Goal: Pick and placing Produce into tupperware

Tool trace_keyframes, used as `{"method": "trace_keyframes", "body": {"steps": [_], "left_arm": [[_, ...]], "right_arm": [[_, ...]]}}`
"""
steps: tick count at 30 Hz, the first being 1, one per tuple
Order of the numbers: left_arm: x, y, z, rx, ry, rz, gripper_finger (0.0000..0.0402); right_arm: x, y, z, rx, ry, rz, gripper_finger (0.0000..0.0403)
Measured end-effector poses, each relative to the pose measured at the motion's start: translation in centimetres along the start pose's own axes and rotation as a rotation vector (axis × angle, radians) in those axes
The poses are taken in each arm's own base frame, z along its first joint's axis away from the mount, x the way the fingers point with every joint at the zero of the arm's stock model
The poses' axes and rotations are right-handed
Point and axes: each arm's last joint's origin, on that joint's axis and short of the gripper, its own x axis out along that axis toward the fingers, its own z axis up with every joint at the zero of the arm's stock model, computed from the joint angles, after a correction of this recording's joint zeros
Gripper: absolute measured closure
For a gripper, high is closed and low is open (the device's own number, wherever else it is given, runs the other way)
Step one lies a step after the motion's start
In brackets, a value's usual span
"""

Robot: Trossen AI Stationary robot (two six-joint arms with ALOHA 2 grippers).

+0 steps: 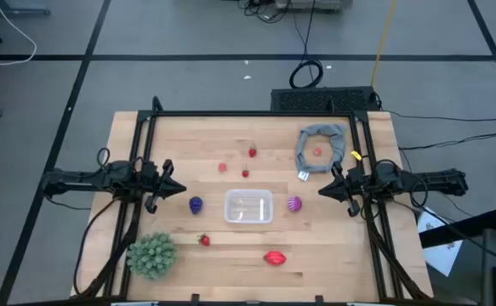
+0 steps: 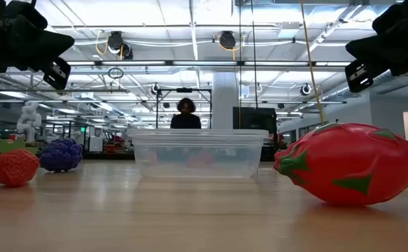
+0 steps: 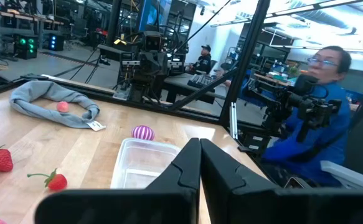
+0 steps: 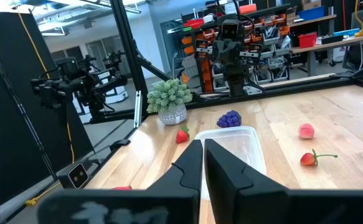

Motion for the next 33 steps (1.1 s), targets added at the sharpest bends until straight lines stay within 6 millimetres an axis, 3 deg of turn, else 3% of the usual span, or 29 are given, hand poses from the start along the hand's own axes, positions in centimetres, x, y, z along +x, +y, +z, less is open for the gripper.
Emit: {"method": "trace_keyframes", "body": {"steps": [28,33], "left_arm": [[0.0,0.0,0.01,0.0,0.0,0.0,0.0392],[0.0,0.07,0.02,0.068,-0.006,0.022,0.0392]], "right_arm": [[0.0,0.0,-0.01,0.0,0.0,0.0,0.0394],[0.0,0.04,0.14,0.02,-0.014,0.005,0.0394]]}}
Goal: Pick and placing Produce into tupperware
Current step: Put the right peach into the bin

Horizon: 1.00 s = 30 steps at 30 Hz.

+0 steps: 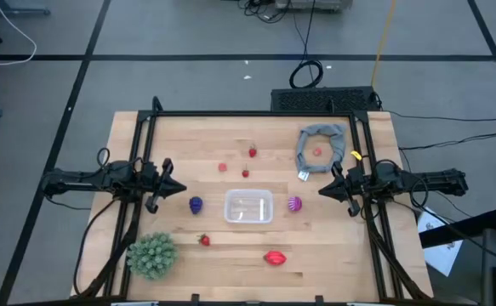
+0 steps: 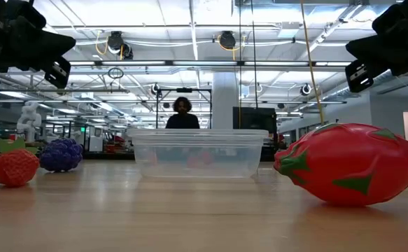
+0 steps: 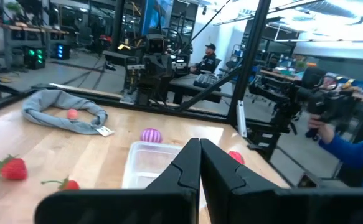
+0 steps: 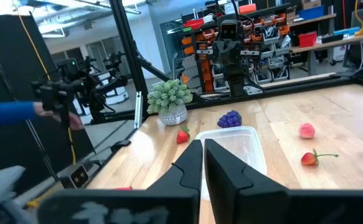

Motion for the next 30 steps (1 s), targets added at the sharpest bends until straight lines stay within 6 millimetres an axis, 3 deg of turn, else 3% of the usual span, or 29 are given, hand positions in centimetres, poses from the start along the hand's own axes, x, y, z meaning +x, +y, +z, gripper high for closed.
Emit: {"method": "trace_keyframes", "body": {"steps": [5,18,30], "left_arm": [[0.0,0.0,0.0,-0.009,-0.006,0.008,0.0392],[0.0,0.0,0.1,-0.017,-0.013,0.022,0.0392],[0.0,0.0,0.1,-0.04,-0.013,0.021,0.0392]], "right_arm": [[0.0,0.2,0.8,0.092,-0.082,0.026,0.0394],[-0.3,0.7,2.5,0.061,-0.256,0.081,0.0394],[-0.4,0.7,2.5,-0.095,-0.266,0.061,0.0394]]}}
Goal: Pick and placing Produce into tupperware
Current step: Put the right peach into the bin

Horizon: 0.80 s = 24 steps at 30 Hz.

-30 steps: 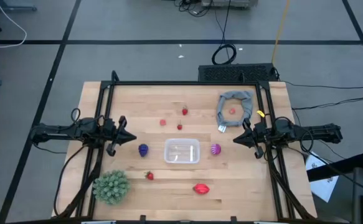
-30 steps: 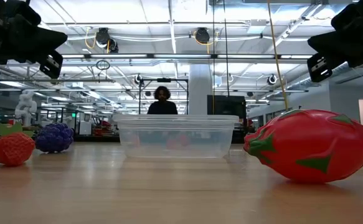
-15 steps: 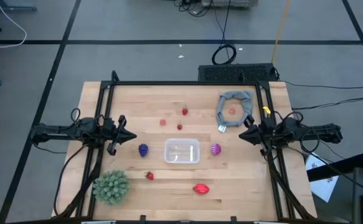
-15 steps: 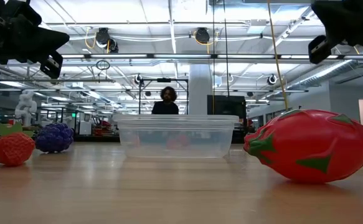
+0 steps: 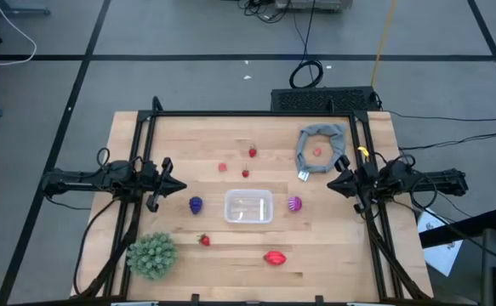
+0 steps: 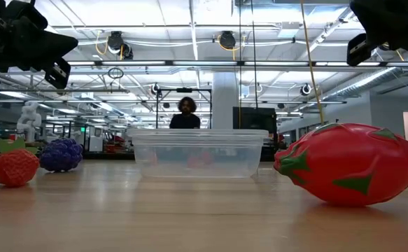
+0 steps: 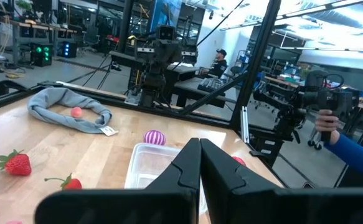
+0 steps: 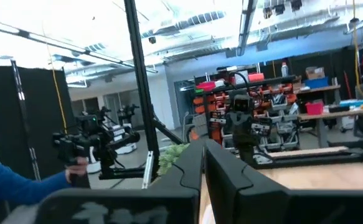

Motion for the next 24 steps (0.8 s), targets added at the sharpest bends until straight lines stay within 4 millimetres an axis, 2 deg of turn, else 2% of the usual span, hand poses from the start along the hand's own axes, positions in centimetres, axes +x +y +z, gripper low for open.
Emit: {"method": "trace_keyframes", "body": {"steps": [5,9,14,18,21,24], "left_arm": [[0.0,0.0,0.5,0.017,-0.059,0.021,0.0392],[-0.4,-0.2,2.7,0.102,-0.131,0.145,0.0392],[-1.3,-0.6,5.0,0.133,-0.064,0.264,0.0392],[-2.0,-1.1,6.7,0.096,-0.019,0.27,0.0392],[-2.4,-1.4,7.5,0.1,0.013,0.277,0.0392],[-2.5,-1.5,8.0,0.116,0.035,0.286,0.0392]], "right_arm": [[0.0,0.0,0.7,-0.179,-0.072,-0.027,0.0394],[-0.1,-0.1,1.5,-0.373,-0.14,-0.125,0.0394],[-0.2,-0.5,1.7,-0.503,-0.138,-0.291,0.0394],[-0.3,-0.2,2.4,-0.434,-0.226,-0.268,0.0394],[-0.5,-0.1,2.9,-0.323,-0.292,-0.249,0.0394],[-0.5,-0.1,3.1,-0.3,-0.313,-0.244,0.0394]]}}
